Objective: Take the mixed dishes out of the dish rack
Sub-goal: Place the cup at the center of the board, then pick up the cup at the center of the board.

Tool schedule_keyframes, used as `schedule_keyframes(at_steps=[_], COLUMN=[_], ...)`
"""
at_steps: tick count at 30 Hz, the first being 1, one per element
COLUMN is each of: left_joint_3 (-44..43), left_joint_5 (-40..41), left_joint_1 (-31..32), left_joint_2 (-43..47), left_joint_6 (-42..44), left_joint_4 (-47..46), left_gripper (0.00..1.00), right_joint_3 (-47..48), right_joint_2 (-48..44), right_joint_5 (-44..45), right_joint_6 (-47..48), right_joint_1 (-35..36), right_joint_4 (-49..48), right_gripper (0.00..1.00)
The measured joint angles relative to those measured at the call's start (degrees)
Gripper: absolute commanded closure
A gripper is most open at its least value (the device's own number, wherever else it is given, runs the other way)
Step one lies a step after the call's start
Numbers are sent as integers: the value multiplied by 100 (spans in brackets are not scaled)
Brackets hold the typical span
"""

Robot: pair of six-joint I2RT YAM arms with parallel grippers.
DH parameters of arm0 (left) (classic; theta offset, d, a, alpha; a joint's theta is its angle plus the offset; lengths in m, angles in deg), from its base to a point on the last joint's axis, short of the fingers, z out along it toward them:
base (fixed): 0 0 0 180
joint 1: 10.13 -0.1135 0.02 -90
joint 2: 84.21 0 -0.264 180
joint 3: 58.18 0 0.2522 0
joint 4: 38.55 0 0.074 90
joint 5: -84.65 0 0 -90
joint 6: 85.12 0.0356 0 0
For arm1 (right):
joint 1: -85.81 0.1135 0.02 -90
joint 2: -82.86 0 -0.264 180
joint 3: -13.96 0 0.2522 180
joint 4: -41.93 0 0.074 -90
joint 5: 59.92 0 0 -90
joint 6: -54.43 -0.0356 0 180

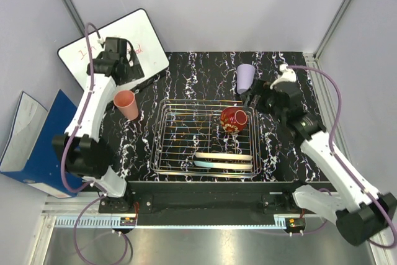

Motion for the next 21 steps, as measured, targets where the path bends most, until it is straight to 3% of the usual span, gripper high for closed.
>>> schedule_keyframes(at_steps=[7, 12, 21], left_joint_3=[-319, 756, 1631], left_joint_5=[273, 341, 501], left_joint_1=[1309, 2402, 2546], left_joint_2=[1180, 2273, 2837], left_joint_6=[-136, -280, -293], left_joint_4=[-236, -702, -828], left_gripper=[1, 1, 1], right_joint_3=[1803, 3429, 5036], right_joint_2=[2509, 4430, 6070], right_joint_5=[822, 1027, 1316], right_joint_6=[262, 317, 461], right_joint_1=[-44, -448, -1447], right_joint_4=[175, 337, 804], right_gripper=[0, 0, 1])
